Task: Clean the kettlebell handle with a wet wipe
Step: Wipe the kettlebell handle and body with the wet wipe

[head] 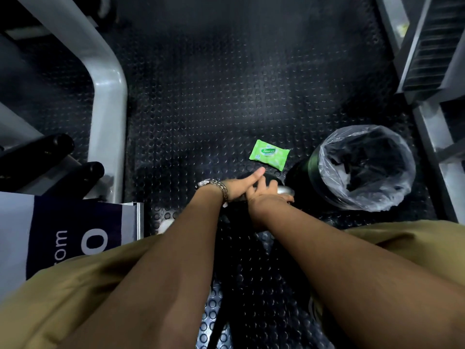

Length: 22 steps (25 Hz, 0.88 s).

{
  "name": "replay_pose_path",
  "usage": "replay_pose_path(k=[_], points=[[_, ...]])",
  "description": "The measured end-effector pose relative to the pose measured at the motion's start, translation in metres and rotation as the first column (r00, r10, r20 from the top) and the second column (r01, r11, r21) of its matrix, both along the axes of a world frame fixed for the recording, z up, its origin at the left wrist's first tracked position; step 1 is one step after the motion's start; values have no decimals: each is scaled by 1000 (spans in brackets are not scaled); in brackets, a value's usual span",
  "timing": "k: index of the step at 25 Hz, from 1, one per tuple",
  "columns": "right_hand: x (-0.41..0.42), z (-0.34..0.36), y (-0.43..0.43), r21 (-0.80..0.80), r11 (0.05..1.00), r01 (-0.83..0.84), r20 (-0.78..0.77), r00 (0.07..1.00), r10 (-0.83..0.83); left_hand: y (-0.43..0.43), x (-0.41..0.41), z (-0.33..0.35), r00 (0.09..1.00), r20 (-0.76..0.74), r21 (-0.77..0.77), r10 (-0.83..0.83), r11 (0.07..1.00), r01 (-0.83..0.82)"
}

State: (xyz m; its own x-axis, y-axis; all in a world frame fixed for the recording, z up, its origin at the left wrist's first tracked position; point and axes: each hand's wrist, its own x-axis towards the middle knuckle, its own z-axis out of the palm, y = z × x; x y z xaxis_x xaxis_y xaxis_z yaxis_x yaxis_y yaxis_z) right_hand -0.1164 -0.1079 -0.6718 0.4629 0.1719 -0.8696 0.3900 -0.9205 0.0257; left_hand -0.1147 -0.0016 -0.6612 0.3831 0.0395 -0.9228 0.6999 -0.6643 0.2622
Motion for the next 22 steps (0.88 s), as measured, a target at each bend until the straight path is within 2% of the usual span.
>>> replay_pose_path(k=[6,10,13,20,22], points=[[-1,1,1,6,1000,-1,14,1000,1,7,24,32,995,-100,-53,14,998,-20],[0,2,1,-8,1000,12,-1,1000,-12,-3,4,16,999,-20,-1,-28,1000,28],[-3,1,0,11,1000,-6,24,1000,6,1,-13,-2,996,53,60,72,995,-75],[-1,0,1,0,1000,4,17,1000,-4,3,11,33,999,-27,-49,26,998,-27],[0,-3,3,-12,1000,25,4,1000,-25,-5,6,30,1000,14,-1,-27,1000,27]])
